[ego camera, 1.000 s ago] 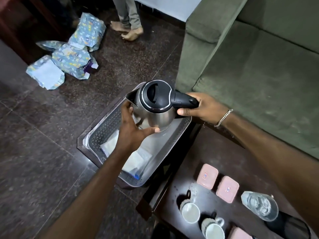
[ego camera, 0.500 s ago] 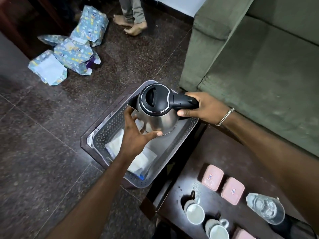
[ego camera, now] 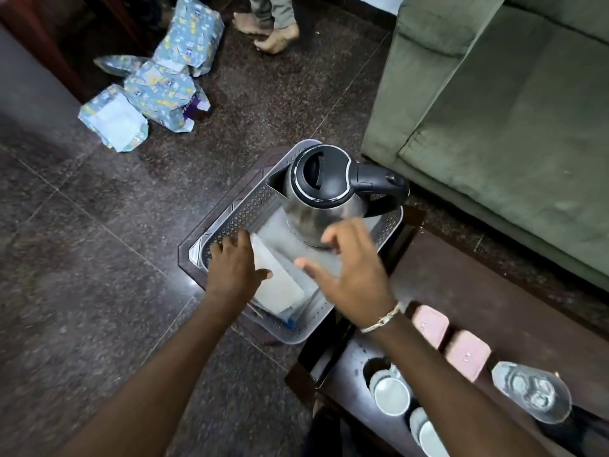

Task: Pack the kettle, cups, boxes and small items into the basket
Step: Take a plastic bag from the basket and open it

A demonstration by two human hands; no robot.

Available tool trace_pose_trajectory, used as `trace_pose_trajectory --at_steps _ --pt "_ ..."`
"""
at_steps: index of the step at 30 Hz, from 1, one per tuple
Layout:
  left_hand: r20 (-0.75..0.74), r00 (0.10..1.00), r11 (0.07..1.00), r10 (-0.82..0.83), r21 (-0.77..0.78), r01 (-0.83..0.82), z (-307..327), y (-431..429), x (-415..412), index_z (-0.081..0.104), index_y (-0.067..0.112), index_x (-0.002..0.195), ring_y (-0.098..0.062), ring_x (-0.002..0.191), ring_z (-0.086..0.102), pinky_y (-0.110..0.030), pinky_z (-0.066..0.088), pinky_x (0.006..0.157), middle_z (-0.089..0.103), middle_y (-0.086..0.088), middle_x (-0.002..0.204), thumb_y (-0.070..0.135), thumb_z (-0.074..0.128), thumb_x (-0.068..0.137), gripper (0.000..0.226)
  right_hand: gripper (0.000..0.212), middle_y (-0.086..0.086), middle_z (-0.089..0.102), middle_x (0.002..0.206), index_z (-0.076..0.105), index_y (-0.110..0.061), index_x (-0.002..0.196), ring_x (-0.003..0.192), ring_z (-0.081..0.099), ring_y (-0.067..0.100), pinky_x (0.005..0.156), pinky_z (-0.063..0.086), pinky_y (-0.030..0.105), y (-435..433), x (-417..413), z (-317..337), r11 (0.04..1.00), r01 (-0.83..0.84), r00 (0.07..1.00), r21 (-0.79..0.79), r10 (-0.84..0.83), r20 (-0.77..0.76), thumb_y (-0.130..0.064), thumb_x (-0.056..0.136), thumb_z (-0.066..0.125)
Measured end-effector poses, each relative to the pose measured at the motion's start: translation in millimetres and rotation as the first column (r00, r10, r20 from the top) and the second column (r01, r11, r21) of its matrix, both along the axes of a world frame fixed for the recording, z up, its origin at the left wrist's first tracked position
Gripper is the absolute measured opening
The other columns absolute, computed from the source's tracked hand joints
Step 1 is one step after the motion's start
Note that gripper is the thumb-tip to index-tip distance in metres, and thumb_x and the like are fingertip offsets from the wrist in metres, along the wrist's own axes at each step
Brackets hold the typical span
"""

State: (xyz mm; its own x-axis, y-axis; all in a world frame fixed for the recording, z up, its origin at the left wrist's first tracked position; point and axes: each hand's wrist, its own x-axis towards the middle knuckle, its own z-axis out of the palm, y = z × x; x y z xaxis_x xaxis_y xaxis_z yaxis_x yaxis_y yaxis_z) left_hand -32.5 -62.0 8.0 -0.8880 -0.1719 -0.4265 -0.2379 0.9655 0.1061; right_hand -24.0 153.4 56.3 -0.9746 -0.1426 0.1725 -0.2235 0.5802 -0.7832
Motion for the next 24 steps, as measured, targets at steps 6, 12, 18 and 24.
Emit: trace_pose_trajectory --at_steps 6,12,18,24 --pt "0.112 0.993 0.984 0.03 -0.176 -0.01 -4 0 -3 0.041 0.008 0.135 -0.041 0.134 0.045 -0.05 0.04 0.106 0.055 -0.023 0.141 0.059 0.085 0.072 0.092 0.042 0.003 0.048 0.122 0.049 -0.018 0.121 0.112 0.054 0.031 0.087 0.047 0.04 -64 32 -52 0.938 -0.278 0.864 0.207 0.149 0.481 -0.032 0.086 0.068" --pt "0.079 0.974 0.97 0.213 0.103 -0.22 -3 -9 -16 0.063 -0.001 0.111 -0.042 0.112 0.065 -0.043 0.05 0.088 0.071 -0.025 0.116 0.035 0.08 0.087 0.046 0.054 0.008 0.05 0.127 0.05 -0.012 0.127 0.119 0.05 0.033 0.095 0.049 0.045 -78 30 -66 0.904 -0.343 0.831 0.254 0.166 0.531 -0.042 0.085 0.067" --pt "0.088 0.902 0.823 0.423 0.379 -0.423 9 -13 -12 0.066 0.009 0.081 -0.036 0.089 0.071 -0.034 0.045 0.069 0.067 -0.011 0.079 0.029 0.08 0.083 0.025 0.057 0.006 0.06 0.118 0.055 -0.015 0.119 0.109 0.058 0.03 0.09 0.052 0.04 -77 31 -51 0.933 -0.307 0.859 0.187 0.187 0.476 -0.054 0.08 0.068" --pt "0.256 0.805 0.415 0.535 0.751 -0.514 47 10 -1 0.059 0.016 0.061 -0.016 0.057 0.061 -0.03 0.054 0.061 0.061 -0.004 0.058 0.077 0.07 0.068 0.063 0.012 0.0 0.071 0.084 0.066 -0.018 0.099 0.076 0.066 0.019 0.065 0.05 0.031 -58 32 -27 0.997 -0.031 0.889 -0.064 0.057 0.455 -0.019 0.088 0.061"
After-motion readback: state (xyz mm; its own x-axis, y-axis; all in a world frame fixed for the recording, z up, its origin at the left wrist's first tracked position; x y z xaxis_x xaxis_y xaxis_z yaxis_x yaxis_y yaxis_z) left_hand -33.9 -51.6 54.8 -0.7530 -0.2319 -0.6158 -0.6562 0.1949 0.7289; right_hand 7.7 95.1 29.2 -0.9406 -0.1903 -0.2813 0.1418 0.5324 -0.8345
